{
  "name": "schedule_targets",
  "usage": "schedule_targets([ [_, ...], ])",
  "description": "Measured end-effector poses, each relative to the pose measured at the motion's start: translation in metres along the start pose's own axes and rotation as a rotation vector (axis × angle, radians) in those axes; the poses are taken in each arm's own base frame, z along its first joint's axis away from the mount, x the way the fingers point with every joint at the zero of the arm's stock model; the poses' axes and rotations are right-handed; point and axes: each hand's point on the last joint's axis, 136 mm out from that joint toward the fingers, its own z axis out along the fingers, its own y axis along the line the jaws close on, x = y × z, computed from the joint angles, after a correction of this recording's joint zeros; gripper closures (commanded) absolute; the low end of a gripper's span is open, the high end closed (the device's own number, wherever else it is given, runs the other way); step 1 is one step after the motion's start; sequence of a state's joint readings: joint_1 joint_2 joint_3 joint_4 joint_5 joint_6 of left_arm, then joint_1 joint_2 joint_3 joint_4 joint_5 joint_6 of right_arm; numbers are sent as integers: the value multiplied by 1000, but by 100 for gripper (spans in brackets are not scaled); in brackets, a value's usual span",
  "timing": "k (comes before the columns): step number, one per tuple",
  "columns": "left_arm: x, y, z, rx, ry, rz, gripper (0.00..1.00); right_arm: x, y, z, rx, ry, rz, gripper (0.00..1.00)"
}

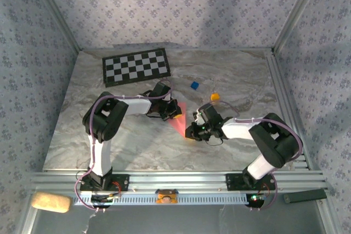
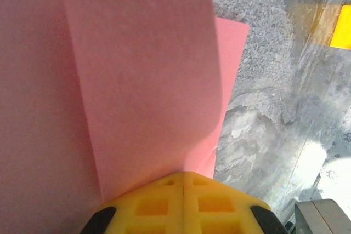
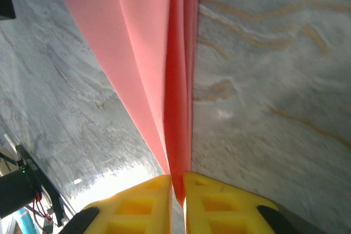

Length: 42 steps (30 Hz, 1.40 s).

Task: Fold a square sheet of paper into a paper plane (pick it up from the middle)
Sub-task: Fourth fold the wing at the center of the table.

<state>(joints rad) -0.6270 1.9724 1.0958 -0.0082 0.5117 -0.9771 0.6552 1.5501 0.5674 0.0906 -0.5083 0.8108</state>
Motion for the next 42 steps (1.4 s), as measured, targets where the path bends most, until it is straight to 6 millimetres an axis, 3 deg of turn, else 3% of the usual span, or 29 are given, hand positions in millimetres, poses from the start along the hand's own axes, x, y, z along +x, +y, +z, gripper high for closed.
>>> schedule_targets([
  [7, 0, 0, 0, 5, -3, 3, 100, -9, 10, -23, -10, -62, -7, 86],
  [12, 0, 0, 0, 5, -3, 3, 100, -25, 20, -31, -46, -104, 4, 95],
  [18, 0, 0, 0, 5, -3, 3, 100, -49, 41, -15, -107, -101, 13, 100],
  [22, 0, 0, 0, 5, -3, 3, 100, -56, 41, -2, -107, -91, 27, 100],
  [29, 0, 0, 0, 6, -3, 3, 100, -50, 29, 13, -75, -52, 51, 99],
  [36, 0, 0, 0, 5, -3, 3, 100, -31, 17, 19, -46, -12, 58, 99],
  [42, 1, 0, 1, 5, -1, 4, 100, -28, 15, 19, -56, -25, 47, 99],
])
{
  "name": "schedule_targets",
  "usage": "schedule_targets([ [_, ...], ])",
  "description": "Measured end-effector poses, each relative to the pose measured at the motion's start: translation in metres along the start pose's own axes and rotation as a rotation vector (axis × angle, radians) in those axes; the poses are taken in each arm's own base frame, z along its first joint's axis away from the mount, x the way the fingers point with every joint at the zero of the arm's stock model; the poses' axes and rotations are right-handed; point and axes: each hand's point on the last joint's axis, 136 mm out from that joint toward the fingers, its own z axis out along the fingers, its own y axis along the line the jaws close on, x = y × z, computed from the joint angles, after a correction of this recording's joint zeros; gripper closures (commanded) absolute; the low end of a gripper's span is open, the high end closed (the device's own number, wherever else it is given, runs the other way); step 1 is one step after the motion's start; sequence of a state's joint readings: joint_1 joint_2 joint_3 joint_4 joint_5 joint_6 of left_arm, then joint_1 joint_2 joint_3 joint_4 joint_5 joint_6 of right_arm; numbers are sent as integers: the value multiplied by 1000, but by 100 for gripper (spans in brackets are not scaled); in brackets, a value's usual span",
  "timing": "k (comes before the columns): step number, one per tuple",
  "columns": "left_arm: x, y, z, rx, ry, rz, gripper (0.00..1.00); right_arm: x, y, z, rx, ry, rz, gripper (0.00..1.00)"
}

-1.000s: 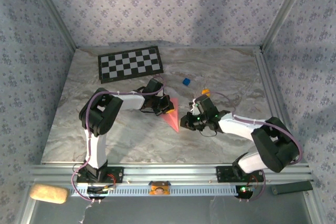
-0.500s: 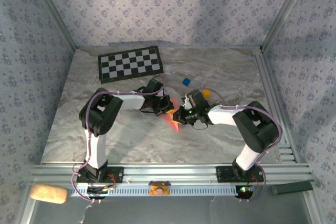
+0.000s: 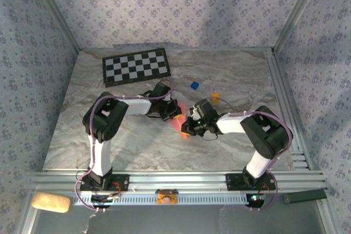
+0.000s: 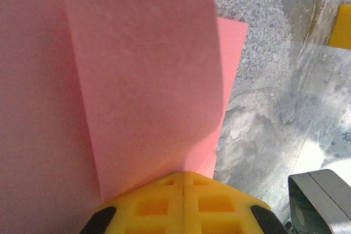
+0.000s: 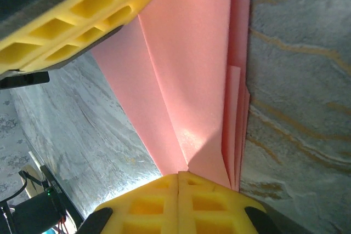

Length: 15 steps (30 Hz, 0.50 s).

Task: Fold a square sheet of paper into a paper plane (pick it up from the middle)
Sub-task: Fourth fold the wing at the center of the table.

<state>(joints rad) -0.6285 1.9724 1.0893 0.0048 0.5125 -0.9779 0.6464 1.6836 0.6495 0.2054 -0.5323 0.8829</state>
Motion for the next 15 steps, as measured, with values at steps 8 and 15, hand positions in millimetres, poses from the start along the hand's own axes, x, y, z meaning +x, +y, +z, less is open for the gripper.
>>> schedule_targets([
  [8, 4, 0, 0, 5, 15, -1, 100, 6, -3, -4, -8, -24, -16, 99],
  [15, 7, 0, 1, 9, 28, -6, 100, 20, -8, -10, -9, -26, -18, 99],
])
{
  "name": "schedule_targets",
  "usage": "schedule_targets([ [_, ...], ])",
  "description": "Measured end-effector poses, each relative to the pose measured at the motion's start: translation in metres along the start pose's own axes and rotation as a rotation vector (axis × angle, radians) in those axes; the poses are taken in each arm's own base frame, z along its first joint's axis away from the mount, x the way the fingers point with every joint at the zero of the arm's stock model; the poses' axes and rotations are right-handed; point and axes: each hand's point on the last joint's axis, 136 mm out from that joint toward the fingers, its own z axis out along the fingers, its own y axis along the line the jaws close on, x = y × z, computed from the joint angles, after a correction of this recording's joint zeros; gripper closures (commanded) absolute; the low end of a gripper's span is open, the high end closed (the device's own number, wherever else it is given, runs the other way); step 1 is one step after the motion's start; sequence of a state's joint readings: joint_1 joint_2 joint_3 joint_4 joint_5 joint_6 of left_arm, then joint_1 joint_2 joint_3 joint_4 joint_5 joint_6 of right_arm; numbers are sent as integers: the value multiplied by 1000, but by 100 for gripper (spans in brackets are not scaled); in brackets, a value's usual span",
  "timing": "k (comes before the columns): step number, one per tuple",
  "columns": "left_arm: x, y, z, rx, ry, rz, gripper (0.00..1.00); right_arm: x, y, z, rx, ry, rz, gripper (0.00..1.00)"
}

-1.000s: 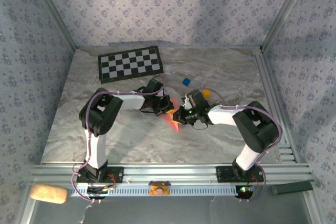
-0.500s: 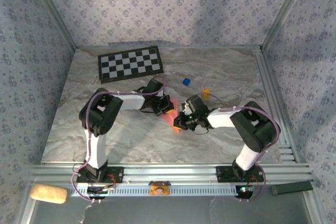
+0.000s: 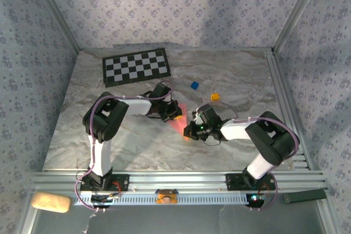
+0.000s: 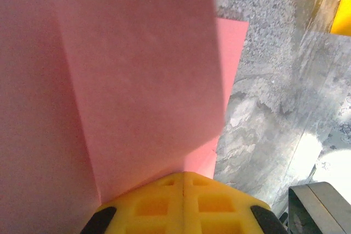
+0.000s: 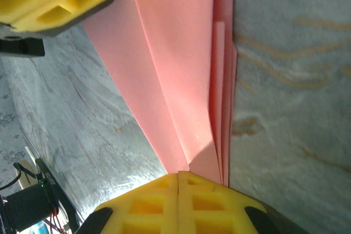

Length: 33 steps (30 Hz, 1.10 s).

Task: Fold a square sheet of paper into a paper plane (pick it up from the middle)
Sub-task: Fourth fold the wing at the center of the table.

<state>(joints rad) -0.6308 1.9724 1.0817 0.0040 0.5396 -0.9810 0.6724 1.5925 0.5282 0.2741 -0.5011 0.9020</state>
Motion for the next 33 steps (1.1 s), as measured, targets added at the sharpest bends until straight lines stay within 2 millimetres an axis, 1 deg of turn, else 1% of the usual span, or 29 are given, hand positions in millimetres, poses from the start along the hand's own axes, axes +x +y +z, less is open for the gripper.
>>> schedule_targets([
  [14, 1, 0, 0, 11, 1, -10, 100, 23, -9, -12, 14, 18, 2, 99],
  [18, 0, 1, -1, 21, -19, -18, 100, 30, -9, -22, 36, 33, 13, 99],
  [21, 0, 3, -4, 19, -34, -25, 100, 21, 1, -33, 21, 0, 12, 99],
  [23, 0, 4, -5, 13, -47, -32, 100, 6, 11, -39, 3, -33, 14, 99],
  [26, -1, 5, -6, 11, -56, -39, 100, -15, 24, -43, -18, -72, 14, 99],
  [29, -2, 6, -7, 8, -64, -45, 100, -30, 32, -38, -25, -84, 14, 99],
  [33, -2, 6, -7, 6, -67, -45, 100, -38, 29, -23, -7, -68, 30, 99],
])
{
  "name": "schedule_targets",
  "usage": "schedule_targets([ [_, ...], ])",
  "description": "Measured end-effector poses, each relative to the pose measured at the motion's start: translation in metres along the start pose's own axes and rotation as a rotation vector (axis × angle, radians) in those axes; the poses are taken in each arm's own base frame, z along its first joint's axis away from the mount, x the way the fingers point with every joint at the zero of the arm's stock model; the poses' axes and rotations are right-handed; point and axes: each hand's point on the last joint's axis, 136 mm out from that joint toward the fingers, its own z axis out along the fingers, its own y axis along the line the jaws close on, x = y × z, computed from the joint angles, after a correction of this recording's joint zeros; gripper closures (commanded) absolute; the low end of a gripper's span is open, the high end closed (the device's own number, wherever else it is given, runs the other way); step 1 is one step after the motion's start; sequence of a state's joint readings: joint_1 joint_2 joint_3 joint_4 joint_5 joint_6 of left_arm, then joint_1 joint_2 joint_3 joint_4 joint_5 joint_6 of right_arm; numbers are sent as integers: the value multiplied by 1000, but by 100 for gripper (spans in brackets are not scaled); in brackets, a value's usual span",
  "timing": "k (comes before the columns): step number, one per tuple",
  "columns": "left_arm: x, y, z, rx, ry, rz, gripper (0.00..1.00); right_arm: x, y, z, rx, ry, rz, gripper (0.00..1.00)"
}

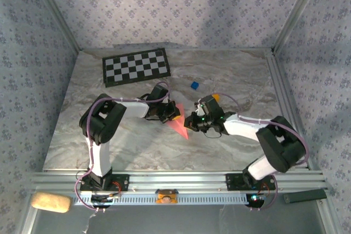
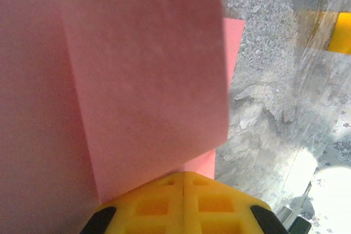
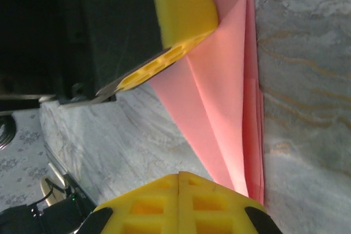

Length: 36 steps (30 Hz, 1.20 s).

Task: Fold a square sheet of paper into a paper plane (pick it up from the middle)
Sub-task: Fourth fold the wing at the center of the table.

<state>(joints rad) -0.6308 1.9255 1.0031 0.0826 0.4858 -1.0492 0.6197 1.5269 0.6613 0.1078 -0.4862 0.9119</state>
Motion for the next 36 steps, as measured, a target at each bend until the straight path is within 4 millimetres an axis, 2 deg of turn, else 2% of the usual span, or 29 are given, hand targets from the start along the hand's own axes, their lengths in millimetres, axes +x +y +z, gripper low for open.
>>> schedule_targets([
  [5, 0, 0, 0, 0, 0, 0, 100, -6, -6, 15, 20, 16, 27, 99],
  [14, 0, 0, 0, 0, 0, 1, 100, -17, -2, 29, 20, 25, 32, 99],
  [19, 0, 0, 0, 0, 0, 1, 100, -11, -15, 37, 51, 49, 53, 99],
  [22, 1, 0, 0, -1, 1, 2, 100, -5, -22, 38, 59, 56, 57, 99],
  [29, 1, -1, 0, -9, -1, 17, 100, -4, -23, 38, 19, 37, 37, 100],
  [36, 0, -2, -7, -30, -11, 66, 93, -5, -23, 38, 10, 31, 32, 100],
])
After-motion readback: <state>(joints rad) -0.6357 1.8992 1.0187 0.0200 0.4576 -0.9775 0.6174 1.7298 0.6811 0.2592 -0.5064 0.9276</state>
